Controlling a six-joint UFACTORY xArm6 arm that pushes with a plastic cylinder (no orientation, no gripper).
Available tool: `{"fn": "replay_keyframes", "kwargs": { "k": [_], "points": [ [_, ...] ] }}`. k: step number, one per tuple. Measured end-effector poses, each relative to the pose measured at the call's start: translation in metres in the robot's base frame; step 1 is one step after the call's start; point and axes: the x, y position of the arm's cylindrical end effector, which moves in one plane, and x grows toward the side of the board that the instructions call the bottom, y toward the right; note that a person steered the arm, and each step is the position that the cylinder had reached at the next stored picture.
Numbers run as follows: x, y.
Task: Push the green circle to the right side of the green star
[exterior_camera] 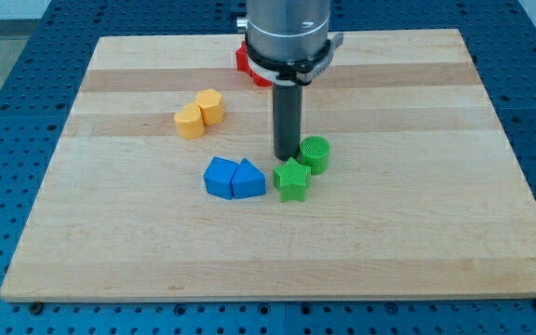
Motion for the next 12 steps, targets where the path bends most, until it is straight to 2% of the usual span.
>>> {"fn": "replay_keyframes", "kwargs": {
  "k": [8,10,12],
  "points": [
    [-0.005,0.072],
    [0.020,0.079],
    [0.023,0.127]
  ]
}}
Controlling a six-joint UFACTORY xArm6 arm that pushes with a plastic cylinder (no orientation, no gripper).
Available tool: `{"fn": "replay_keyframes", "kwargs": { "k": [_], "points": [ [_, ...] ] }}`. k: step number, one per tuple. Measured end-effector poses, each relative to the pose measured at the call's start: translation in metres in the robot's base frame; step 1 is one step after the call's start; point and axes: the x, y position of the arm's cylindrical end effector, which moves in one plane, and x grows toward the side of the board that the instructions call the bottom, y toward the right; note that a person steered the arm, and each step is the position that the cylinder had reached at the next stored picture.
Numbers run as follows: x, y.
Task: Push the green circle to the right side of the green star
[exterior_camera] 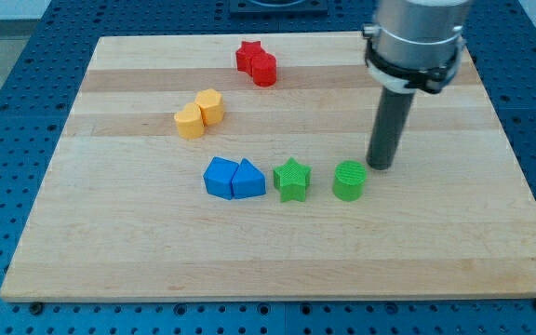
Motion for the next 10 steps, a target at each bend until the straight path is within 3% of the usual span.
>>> {"fn": "replay_keyframes", "kwargs": {
  "k": [3,10],
  "points": [
    [0.038,0.011],
    [0.030,-0.057]
  ]
}}
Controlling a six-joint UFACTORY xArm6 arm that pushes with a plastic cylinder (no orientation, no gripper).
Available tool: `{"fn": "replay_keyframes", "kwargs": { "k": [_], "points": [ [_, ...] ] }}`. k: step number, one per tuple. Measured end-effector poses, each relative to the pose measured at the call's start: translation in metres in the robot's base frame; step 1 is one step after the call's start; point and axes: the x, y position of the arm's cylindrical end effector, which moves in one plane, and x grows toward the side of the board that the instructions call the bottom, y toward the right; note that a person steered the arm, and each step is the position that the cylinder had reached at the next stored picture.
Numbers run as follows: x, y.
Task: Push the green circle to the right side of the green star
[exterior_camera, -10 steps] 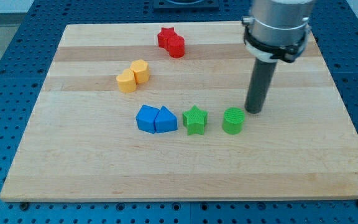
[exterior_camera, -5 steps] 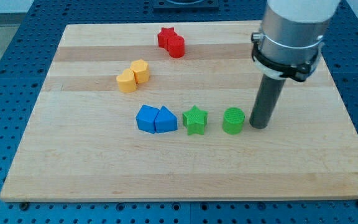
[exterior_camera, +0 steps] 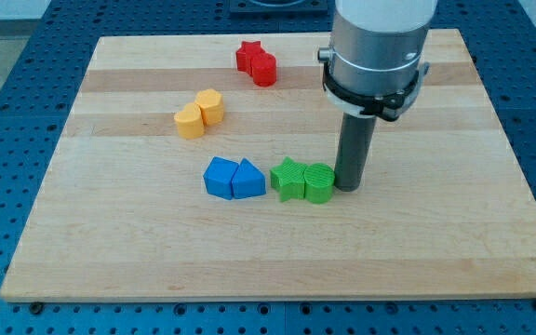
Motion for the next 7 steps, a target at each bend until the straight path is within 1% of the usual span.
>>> {"fn": "replay_keyframes", "kwargs": {
  "k": [7],
  "points": [
    [0.0039,-0.0126]
  ]
}}
